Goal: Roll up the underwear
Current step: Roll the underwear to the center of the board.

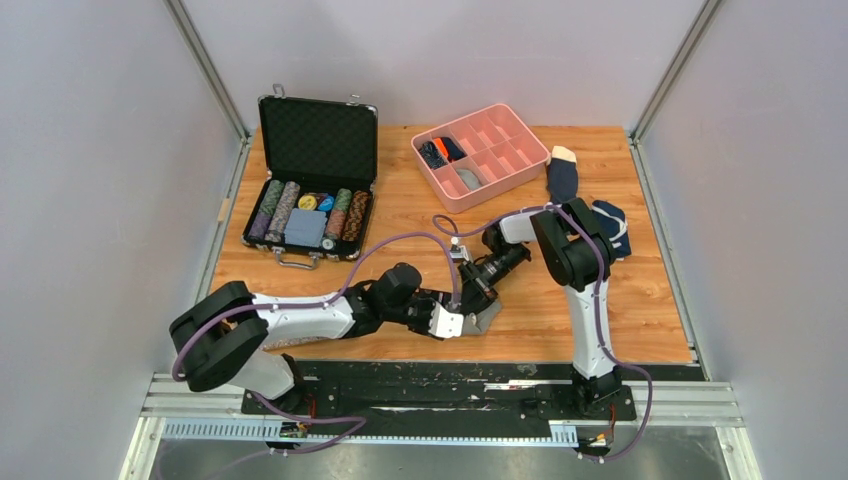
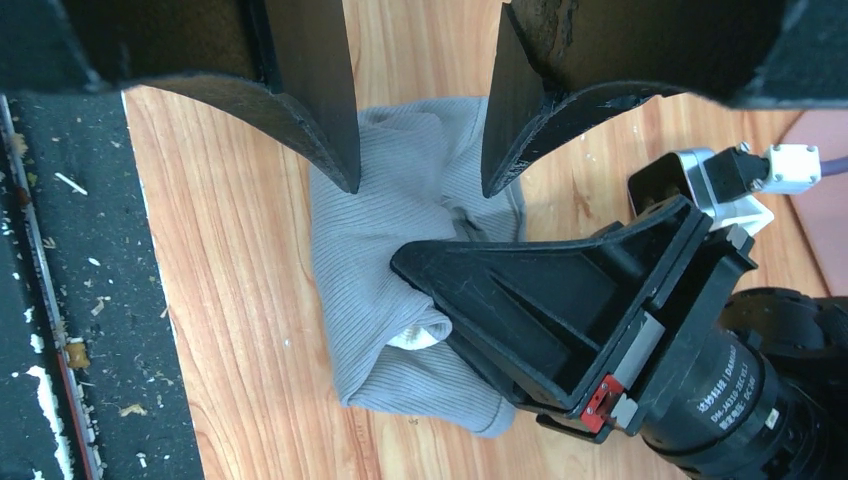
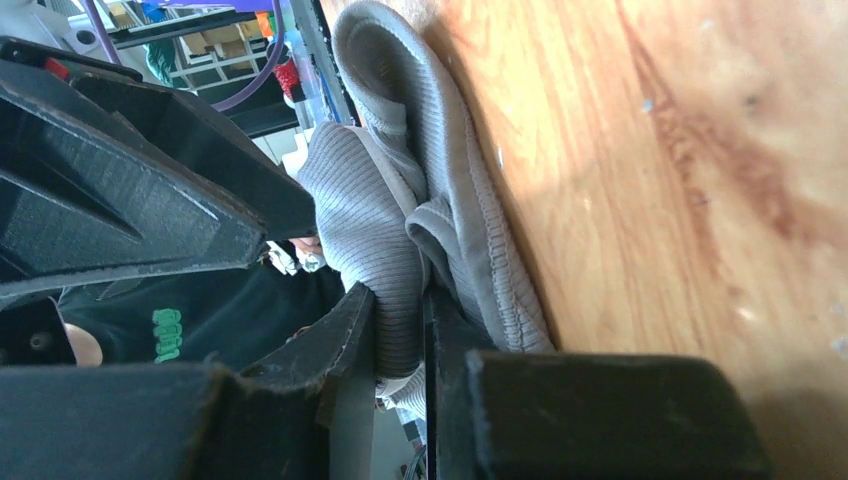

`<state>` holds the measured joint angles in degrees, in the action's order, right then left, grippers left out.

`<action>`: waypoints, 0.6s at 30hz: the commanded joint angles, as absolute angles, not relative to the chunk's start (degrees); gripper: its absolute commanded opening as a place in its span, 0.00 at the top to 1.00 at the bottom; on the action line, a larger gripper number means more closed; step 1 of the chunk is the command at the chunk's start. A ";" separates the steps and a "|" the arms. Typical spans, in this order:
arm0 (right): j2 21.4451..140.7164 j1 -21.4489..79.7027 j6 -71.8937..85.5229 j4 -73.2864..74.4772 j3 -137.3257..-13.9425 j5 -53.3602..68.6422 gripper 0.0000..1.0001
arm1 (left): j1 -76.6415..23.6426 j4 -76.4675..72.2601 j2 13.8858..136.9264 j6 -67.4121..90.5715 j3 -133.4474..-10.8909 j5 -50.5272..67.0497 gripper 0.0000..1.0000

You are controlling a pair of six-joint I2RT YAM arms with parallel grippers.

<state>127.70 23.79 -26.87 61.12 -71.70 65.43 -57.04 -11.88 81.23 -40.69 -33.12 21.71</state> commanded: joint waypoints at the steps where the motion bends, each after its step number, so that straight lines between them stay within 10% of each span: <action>1: 130.23 22.76 -29.32 56.60 -72.31 54.40 0.98 | -58.35 -14.73 82.81 -43.97 -34.57 20.14 0.45; 18: 132.70 22.13 -26.46 56.99 -74.26 54.57 0.98 | -60.80 -13.80 81.11 -37.29 -32.52 19.59 0.43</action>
